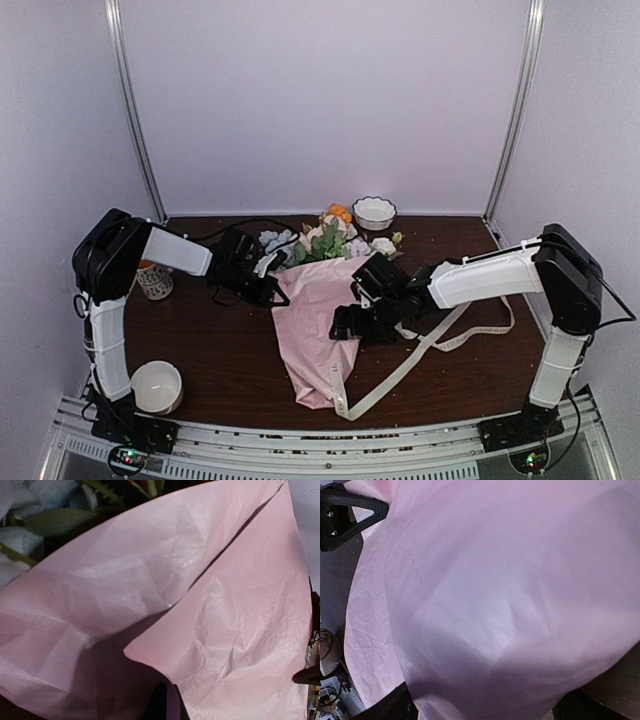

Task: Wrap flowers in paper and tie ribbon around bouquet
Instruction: Pass from the left arm to the right

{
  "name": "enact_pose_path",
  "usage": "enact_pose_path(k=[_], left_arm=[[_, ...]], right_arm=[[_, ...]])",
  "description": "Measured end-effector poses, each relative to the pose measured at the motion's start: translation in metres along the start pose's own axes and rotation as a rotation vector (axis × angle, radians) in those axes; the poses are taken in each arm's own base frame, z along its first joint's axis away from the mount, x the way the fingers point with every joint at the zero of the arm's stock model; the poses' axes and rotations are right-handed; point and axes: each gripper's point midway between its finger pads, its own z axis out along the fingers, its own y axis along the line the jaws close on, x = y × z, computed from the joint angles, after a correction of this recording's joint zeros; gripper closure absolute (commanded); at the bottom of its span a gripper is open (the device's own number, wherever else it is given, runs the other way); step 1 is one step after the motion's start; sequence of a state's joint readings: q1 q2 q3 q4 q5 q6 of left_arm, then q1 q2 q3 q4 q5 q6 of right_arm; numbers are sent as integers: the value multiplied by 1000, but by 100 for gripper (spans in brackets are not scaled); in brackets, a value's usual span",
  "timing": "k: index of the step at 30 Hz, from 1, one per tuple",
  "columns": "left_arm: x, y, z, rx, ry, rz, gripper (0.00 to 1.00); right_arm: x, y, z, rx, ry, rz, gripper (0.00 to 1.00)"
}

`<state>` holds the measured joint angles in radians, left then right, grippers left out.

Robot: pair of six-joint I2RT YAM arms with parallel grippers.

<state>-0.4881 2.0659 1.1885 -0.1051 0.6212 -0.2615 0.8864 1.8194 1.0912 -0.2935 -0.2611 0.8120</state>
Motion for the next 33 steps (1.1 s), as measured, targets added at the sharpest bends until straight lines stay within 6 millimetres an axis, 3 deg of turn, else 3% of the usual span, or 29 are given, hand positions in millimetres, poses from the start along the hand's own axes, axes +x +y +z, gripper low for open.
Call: enact_pose_path(k=[5,19,26,30,33], left_arm=[[0,0,0,1,1,-1,100],[-2,1,1,-8,5,-3,100],[-3,2,1,-17,5,-3,99],[-4,1,1,-25,1,5,77],[-8,-1,-6,-50,-22,26,64]], right_arm=[[-3,5,4,-25,1,8,15],[-15,14,8,-63,-16,49,72],[-19,19,8,-92,-25,61,92],[-20,22,7,-102,-31,75,100],[-21,22,7,-104,-32,85,100]])
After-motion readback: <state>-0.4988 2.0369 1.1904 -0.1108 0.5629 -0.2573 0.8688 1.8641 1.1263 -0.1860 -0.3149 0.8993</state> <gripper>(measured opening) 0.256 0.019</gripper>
